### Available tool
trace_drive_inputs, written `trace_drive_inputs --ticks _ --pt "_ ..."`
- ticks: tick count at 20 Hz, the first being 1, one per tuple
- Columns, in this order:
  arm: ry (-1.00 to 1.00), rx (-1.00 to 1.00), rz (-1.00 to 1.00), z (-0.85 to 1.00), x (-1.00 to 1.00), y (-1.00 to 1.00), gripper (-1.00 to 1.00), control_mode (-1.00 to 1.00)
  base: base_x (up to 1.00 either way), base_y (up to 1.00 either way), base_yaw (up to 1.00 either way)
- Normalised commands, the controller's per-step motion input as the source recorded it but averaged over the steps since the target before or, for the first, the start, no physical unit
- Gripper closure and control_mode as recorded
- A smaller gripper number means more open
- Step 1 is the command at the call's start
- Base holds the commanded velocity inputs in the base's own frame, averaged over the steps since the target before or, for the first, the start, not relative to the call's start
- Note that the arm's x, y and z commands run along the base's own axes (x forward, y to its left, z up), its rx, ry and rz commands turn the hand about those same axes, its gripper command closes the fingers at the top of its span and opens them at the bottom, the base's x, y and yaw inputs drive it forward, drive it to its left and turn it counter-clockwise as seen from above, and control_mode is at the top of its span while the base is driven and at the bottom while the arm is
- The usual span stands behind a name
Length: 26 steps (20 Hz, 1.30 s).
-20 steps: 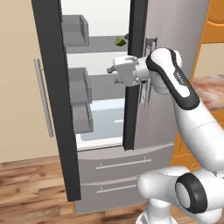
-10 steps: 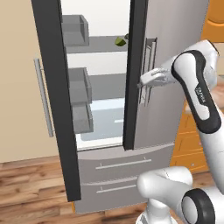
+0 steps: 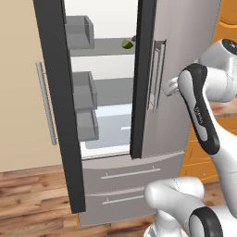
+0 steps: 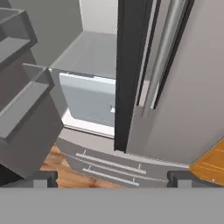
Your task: Take the lemon wedge from the fridge and place it on the plate with fish on the dining counter.
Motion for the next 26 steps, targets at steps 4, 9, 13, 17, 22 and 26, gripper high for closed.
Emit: trace_drive_inputs --ticks 4,9,13,17,22,26 --pt "-0.01 -0.01 -0.11 -0.01 0.7 -0.24 -1.0 -1.0 0.0 0.0 0.0" --pt "-0.06 -0.03 -0.19 -0.06 0.55 -0.26 -1.0 -1.0 0.0 0.0 0.0" --pt "0.0 0.0 -0.04 -0.04 0.7 0.0 -1.0 -1.0 0.0 0.0 0.0" --pt "0.0 0.0 0.0 -0.21 0.75 0.0 -1.0 -1.0 0.0 0.0 0.0" --pt "0.0 0.0 0.0 -0.26 0.81 -0.24 -1.0 -1.0 0.0 0.0 0.0" --pt "0.0 0.0 0.0 -0.26 0.71 -0.21 -1.0 -1.0 0.0 0.0 0.0"
